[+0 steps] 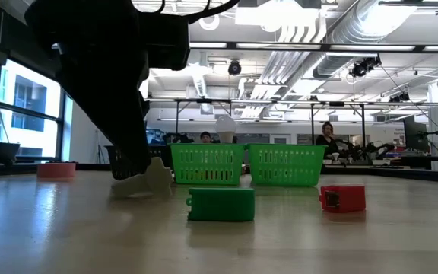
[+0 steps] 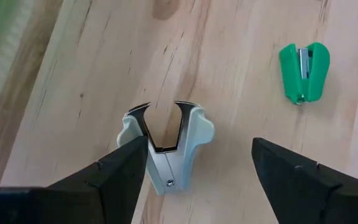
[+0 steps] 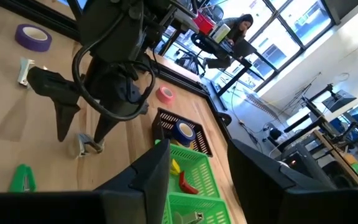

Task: Pick and place Stapler, Stapler remover, tape
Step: Put the gray staple remover into the right green bin

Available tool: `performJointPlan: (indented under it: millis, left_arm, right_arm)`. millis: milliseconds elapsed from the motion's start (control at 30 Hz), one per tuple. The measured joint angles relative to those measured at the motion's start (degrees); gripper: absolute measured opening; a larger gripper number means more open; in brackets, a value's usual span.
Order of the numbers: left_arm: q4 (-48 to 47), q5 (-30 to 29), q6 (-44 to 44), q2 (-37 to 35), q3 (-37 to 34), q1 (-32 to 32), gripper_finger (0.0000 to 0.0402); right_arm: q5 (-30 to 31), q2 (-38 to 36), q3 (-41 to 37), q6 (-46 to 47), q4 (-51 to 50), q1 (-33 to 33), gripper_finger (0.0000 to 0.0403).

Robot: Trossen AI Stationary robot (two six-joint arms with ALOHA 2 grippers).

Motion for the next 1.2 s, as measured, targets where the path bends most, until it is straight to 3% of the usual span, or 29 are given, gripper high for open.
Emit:
performJointPlan:
  millis: [200, 433, 633, 867, 1200]
  left_arm:
    - [-5.2, 0.4, 2.0, -0.4, 3.0, -0.5, 0.0285]
    - [-15.0, -6.1, 2.6, -0.6, 9.4, -1.6, 0.0285]
    - [-15.4, -6.5, 2.5, -0.7, 9.6, -1.5, 0.0285]
    - [-23.3, -9.8, -1.2, -0.7, 9.6, -1.5, 0.0285]
    - [-23.9, -7.8, -3.6, -0.3, 9.4, -1.5, 0.0285]
  right_arm:
    - [0.0, 0.0, 0.0, -0.1, -0.1, 0.0, 0.0153]
    - [-0.7, 0.0, 0.0, 3.6, -3.7, 0.0, 0.0153]
    - [-1.8, 0.0, 0.0, 8.5, -7.3, 0.0, 0.0153]
    - [-2.2, 0.0, 0.0, 9.4, -7.8, 0.0, 0.0153]
    - [-2.2, 0.0, 0.0, 9.8, -7.8, 0.0, 0.0153]
